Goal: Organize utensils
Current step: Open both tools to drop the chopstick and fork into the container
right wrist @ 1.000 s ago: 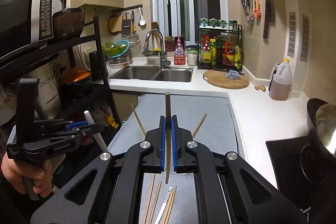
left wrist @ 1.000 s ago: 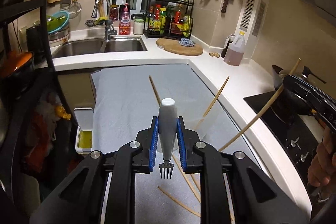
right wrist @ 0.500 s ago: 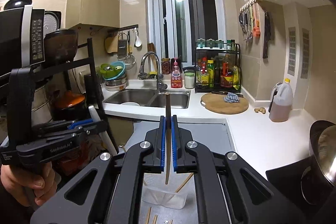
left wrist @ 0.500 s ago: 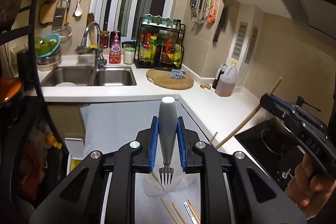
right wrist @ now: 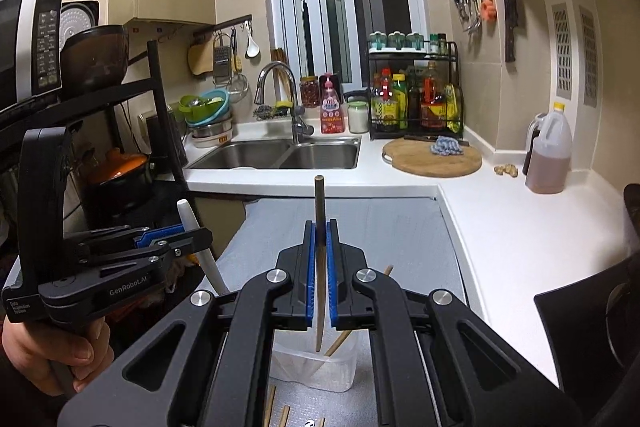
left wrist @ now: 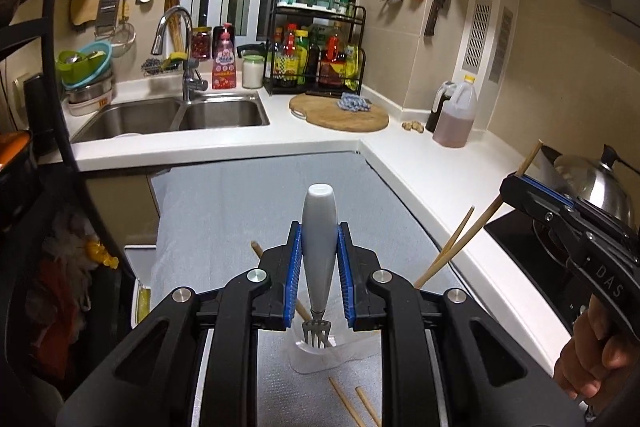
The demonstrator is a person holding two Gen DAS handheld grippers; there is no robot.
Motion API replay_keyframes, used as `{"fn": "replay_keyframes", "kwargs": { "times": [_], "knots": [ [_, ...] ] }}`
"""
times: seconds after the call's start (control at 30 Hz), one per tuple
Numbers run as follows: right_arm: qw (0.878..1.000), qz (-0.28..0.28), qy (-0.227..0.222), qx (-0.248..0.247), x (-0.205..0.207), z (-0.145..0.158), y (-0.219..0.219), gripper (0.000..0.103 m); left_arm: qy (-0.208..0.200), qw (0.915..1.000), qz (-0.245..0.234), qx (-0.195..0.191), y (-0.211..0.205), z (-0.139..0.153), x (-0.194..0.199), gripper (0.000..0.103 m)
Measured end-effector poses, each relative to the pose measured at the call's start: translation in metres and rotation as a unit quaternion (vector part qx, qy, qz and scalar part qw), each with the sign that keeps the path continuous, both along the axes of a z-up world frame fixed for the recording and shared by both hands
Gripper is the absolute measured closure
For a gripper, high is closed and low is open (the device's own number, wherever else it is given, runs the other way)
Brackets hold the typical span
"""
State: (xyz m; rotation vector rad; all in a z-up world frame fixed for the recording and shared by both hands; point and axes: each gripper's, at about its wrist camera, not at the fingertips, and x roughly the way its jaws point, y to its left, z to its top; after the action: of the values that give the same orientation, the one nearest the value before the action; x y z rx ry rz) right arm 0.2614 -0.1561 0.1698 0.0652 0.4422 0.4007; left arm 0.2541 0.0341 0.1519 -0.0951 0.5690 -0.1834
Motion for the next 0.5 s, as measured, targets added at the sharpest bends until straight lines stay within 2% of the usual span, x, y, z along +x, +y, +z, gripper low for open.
{"fn": "replay_keyframes", "kwargs": {
  "times": [0.33, 0.5],
  "knots": [
    [1.0, 0.002, 0.019, -0.009, -0.008, -0.039, 0.005, 0.097, 0.022, 0.9995, -0.004, 0.023, -0.008, -0.037, -0.007, 0.085],
    [0.999, -0.003, 0.033, -0.02, -0.012, -0.054, 0.004, 0.094, 0.024, 0.9994, 0.002, 0.023, -0.006, -0.043, -0.009, 0.085]
  ]
}}
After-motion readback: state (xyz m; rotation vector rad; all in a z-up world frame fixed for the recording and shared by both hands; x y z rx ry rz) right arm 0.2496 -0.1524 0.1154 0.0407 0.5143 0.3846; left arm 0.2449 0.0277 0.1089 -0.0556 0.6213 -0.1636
